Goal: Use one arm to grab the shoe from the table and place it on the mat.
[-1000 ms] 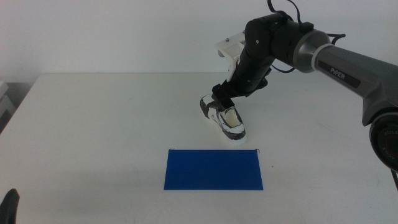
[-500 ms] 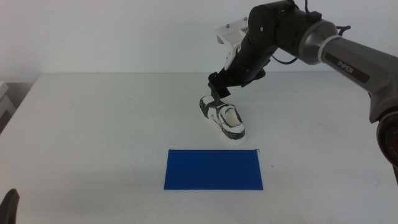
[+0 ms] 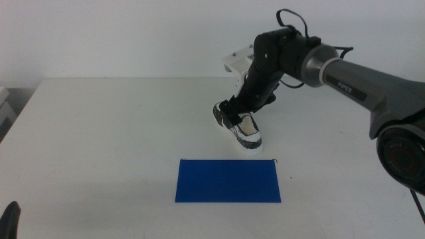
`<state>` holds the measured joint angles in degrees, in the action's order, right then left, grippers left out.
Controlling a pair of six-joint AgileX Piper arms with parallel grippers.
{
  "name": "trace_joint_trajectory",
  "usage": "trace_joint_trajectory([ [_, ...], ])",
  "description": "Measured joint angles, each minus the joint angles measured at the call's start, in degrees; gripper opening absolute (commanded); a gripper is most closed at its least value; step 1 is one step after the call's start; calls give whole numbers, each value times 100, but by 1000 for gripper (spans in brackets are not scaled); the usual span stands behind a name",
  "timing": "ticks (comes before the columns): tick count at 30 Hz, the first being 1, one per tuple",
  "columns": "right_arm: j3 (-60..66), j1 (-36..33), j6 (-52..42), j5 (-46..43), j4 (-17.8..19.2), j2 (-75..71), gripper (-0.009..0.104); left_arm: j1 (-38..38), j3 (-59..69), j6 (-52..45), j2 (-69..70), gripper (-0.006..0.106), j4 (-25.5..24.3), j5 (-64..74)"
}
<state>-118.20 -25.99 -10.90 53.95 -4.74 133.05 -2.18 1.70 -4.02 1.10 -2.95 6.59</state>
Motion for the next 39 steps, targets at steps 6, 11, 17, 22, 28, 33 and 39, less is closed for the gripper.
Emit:
trace_joint_trajectory([
  [6, 0, 0, 0, -111, 0, 192, 67, 0, 0, 0, 0, 94, 0, 0],
  [11, 0, 0, -28, -125, 0, 270, 51, 0, 0, 0, 0, 94, 0, 0],
  [17, 0, 0, -166, -161, 0, 270, 13, 0, 0, 0, 0, 94, 0, 0],
  [22, 12, -5, -197, 38, 0, 110, -4, 0, 0, 0, 0, 94, 0, 0],
  [28, 445, -5, -192, 62, -59, -844, -4, 0, 0, 0, 0, 94, 0, 0],
  [33, 1534, -5, -192, -298, -59, -1894, -4, 0, 0, 0, 0, 94, 0, 0],
  [39, 2866, -5, -42, -643, -70, -3025, -4, 0, 0, 0, 0, 94, 0, 0],
])
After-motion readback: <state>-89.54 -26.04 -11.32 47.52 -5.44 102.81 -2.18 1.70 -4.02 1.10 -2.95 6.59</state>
